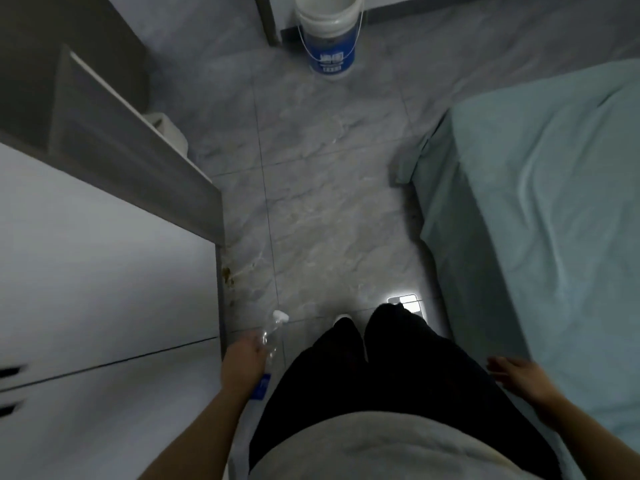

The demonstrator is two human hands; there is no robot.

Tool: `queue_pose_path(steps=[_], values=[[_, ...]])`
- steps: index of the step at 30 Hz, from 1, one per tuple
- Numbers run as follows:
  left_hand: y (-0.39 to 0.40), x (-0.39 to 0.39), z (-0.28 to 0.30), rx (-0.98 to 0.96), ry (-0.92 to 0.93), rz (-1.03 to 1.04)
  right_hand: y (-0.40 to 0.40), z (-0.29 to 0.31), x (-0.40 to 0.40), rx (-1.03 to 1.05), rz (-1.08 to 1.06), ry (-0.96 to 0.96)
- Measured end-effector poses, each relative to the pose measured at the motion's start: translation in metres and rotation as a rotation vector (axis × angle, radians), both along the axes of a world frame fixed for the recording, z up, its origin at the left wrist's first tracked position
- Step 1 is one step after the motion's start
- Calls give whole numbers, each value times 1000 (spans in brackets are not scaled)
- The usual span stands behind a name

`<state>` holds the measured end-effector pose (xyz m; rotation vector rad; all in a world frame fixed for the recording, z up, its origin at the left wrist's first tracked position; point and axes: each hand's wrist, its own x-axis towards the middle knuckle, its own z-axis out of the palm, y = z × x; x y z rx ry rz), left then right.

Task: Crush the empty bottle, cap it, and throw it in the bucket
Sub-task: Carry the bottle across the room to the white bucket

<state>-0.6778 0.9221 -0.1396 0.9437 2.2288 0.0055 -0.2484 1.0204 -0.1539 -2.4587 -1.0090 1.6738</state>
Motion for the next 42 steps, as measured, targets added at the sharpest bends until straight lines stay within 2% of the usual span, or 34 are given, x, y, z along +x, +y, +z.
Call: queue_pose_path(steps=[4,9,16,22,29,36,42], values=[[88,-13,9,96,-17,26,48,0,-6,-11,-55,-15],[178,-24,3,64,-7,54,138,-7,-23,-12,-25,-11],[255,-33,5,37,1,121,314,7,-70,101,60,61],[311,-57,3,-10,-8,226,432,13,-119,106,98,116],[419,-122,0,-41,-2,203,511,5,-165,52,67,57],[563,-180,7,27,-9,162,571,8,-187,4,3,-25],[683,-203,3,85,-13,138,643,1,-198,-41,-39,-22]])
